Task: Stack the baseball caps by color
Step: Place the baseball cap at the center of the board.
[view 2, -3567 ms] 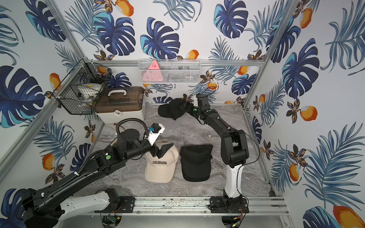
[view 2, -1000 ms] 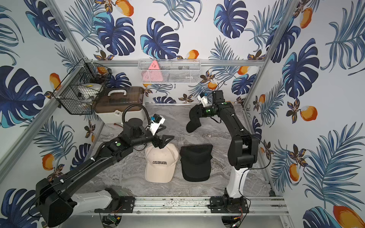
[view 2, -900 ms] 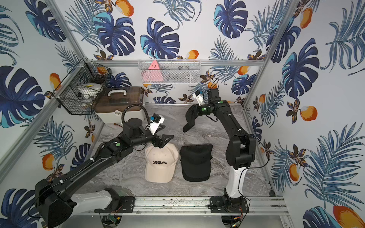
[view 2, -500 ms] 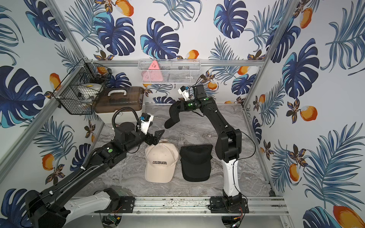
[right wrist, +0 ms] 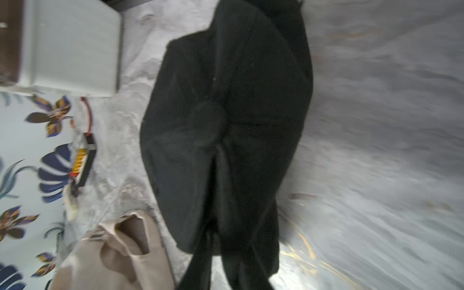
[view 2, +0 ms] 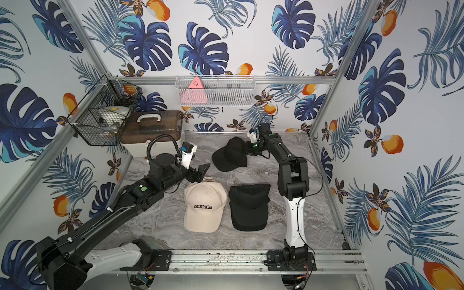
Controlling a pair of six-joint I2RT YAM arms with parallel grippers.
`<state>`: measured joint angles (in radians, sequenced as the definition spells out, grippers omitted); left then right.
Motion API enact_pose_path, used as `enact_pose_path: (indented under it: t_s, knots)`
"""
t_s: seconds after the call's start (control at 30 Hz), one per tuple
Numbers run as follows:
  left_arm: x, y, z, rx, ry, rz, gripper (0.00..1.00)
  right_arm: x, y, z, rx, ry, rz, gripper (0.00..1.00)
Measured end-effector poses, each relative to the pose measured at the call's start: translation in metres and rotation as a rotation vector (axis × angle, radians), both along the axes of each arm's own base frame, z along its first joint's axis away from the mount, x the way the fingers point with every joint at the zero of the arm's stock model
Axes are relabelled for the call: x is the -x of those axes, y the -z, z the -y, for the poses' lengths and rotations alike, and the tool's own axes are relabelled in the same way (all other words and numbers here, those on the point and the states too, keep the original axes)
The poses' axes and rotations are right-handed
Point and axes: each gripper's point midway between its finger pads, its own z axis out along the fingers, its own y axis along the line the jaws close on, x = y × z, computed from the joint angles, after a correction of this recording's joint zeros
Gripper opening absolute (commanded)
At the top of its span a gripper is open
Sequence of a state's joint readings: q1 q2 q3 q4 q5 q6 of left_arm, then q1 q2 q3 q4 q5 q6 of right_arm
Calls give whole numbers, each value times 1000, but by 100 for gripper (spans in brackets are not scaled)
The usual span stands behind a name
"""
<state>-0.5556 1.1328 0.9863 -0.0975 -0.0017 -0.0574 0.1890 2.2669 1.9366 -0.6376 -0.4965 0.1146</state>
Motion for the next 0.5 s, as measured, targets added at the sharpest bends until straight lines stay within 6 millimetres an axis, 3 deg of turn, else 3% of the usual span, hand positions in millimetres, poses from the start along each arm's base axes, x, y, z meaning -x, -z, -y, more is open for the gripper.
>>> enact_pose_path:
  t_s: [0.13,0.27,0.37,0.5]
  knots:
    - [-11,10,2,23,-5,-54,90,-3,3,13,83,35,19,55]
    - [-30,25,12,78,-29,-163,91,-1,0,28,161,97,30,58]
    - [-50,37,22,135,-69,-249,90,7,-17,40,181,177,41,59]
    - [-85,58,33,182,-137,-333,89,38,-50,49,106,299,85,62]
